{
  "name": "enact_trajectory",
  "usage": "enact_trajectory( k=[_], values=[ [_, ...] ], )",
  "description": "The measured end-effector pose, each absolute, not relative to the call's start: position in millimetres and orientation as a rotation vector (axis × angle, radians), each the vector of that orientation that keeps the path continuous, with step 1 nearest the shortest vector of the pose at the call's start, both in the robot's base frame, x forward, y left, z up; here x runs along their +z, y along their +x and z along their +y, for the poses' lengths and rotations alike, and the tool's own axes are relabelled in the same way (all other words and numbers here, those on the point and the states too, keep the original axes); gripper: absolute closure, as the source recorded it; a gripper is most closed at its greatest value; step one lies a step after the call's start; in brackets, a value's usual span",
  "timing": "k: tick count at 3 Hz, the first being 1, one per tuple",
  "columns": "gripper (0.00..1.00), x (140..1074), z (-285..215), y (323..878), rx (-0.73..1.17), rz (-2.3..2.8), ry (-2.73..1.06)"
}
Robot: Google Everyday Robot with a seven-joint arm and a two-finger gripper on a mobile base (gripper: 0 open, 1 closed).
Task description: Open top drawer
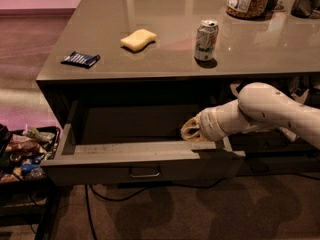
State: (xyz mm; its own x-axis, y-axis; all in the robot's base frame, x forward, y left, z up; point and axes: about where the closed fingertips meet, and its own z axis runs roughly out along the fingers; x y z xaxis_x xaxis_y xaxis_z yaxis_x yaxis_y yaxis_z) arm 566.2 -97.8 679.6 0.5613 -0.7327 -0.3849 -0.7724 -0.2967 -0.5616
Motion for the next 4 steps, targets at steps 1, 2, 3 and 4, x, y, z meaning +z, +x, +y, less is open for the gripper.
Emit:
enact_trajectory(
  k=[1, 2, 3, 4],
  values=[
    [1.0, 663, -105, 557, 0.096, 1.226, -2.113],
    [1.0, 652, -114, 550, 0.109, 1.254, -2.133],
    [1.0, 645, -121, 542, 0.126, 1.281, -2.139],
    [1.0, 646, -129, 529, 0.188, 1.292, -2.14]
  ],
)
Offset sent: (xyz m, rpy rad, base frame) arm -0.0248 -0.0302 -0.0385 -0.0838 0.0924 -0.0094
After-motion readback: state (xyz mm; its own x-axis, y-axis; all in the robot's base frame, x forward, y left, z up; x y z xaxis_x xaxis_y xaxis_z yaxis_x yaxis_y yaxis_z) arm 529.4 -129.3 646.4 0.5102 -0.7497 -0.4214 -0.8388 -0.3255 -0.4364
